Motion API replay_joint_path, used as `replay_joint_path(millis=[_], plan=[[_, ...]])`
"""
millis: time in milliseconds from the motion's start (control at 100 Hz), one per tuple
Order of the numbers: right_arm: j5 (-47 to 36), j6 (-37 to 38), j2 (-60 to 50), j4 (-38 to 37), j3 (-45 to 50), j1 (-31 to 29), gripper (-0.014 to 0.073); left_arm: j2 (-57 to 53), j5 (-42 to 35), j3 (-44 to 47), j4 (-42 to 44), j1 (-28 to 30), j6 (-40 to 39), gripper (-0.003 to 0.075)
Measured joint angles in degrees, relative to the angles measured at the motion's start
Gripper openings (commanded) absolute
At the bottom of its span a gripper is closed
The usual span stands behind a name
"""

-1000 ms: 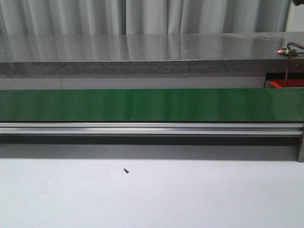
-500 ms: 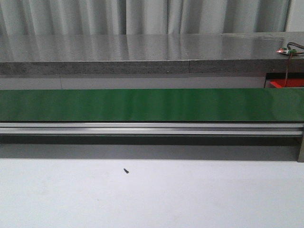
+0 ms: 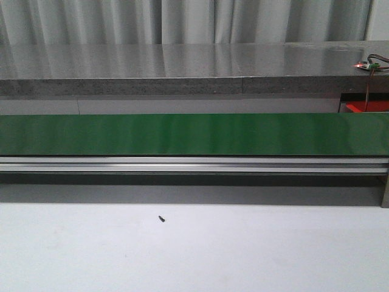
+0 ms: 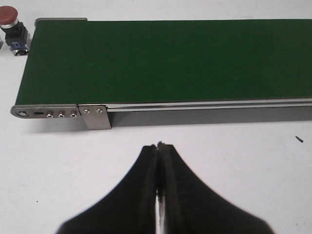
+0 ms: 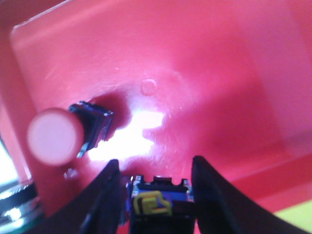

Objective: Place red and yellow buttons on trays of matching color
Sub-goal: 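Carry the red button into the red tray and open the right gripper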

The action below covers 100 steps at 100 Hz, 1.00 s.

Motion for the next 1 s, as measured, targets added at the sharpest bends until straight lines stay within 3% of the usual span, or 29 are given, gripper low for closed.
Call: replay_joint_path(millis=[540, 610, 780, 1000], plan=[[-1.3, -0.1, 13.3, 0.1, -11.7, 0.5, 0.0219, 0.0, 0.0, 0.0, 0.0, 0.0, 0.0, -0.002], [-1.4, -0.1, 14.5, 0.1, -12.2, 0.6, 0.0296, 0.0, 0.0, 0.0, 0.0, 0.0, 0.0, -0.002], [-1.4, -0.1, 15.6, 0.1, -12.5, 1.1, 0.0665, 0.0, 0.0, 0.0, 0.0, 0.0, 0.0, -0.002], [-0.9, -0.1, 15.6, 0.1, -13.3, 1.1, 0.0625, 0.0, 0.0, 0.0, 0.0, 0.0, 0.0, -0.002]])
